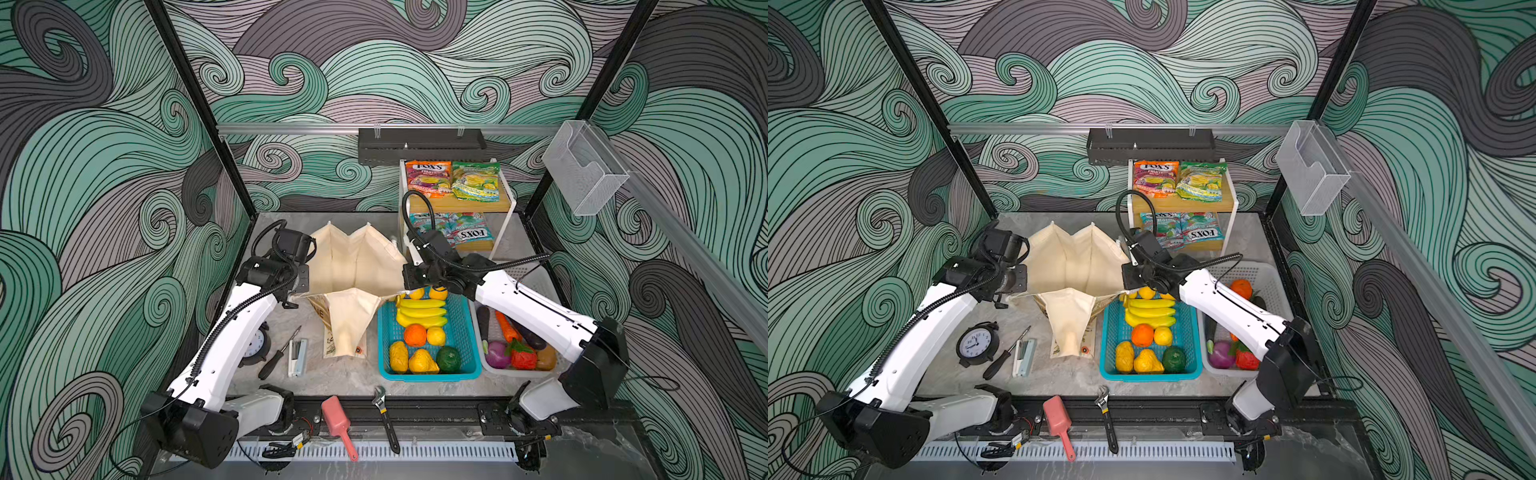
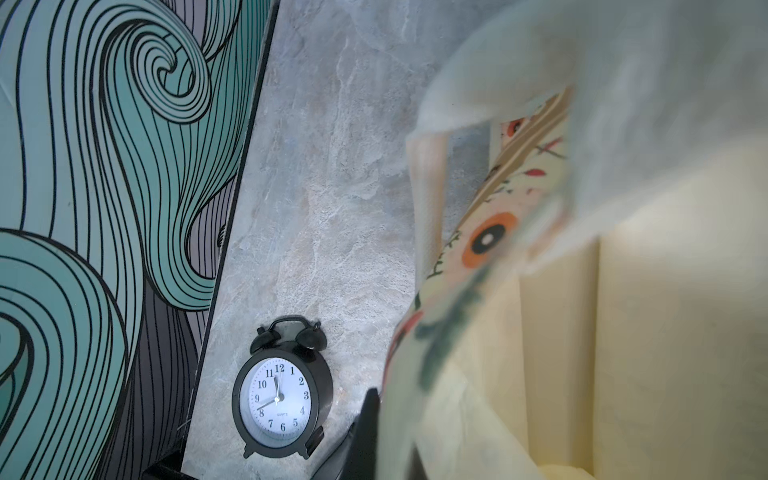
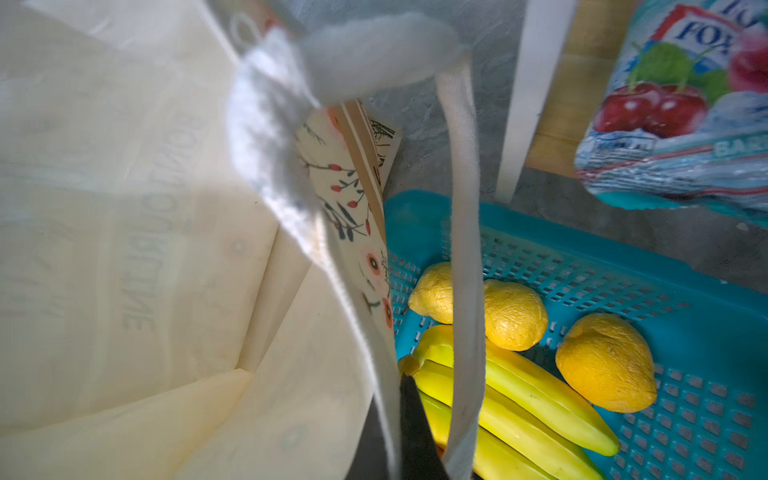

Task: Place the food into the grocery bag and tie it

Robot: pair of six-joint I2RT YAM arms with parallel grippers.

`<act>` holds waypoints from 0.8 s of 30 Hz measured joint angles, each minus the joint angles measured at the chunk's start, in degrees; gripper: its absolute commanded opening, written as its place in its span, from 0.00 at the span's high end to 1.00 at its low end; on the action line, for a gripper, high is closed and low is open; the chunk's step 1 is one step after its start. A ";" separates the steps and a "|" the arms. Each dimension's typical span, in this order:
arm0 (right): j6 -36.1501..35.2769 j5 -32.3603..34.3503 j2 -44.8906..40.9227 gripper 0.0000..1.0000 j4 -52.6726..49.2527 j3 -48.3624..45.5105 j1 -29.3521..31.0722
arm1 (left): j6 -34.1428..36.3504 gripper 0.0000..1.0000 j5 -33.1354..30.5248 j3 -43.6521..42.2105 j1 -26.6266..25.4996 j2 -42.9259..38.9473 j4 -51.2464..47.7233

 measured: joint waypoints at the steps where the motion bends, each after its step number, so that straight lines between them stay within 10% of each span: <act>1: -0.17 -0.15 -0.59 1.00 -0.04 -0.57 -0.57 | -0.24 1.00 0.02 -0.52 0.72 -0.15 0.09; 10: 0.15 -0.74 -1.27 0.94 0.39 -1.25 -1.27 | -1.75 1.00 0.50 -0.83 1.97 -2.36 0.59; 16: 1.60 -4.83 0.42 0.75 3.50 -1.05 -0.22 | -1.07 0.76 6.21 -3.02 2.58 -4.22 3.41; 20: 2.05 -8.02 3.82 0.51 4.15 1.68 0.68 | -0.37 0.59 9.31 -3.65 2.82 -5.33 4.87; 24: 2.51 -9.97 4.68 0.01 5.14 3.41 1.09 | -0.04 0.49 10.93 -4.33 2.82 -5.53 5.97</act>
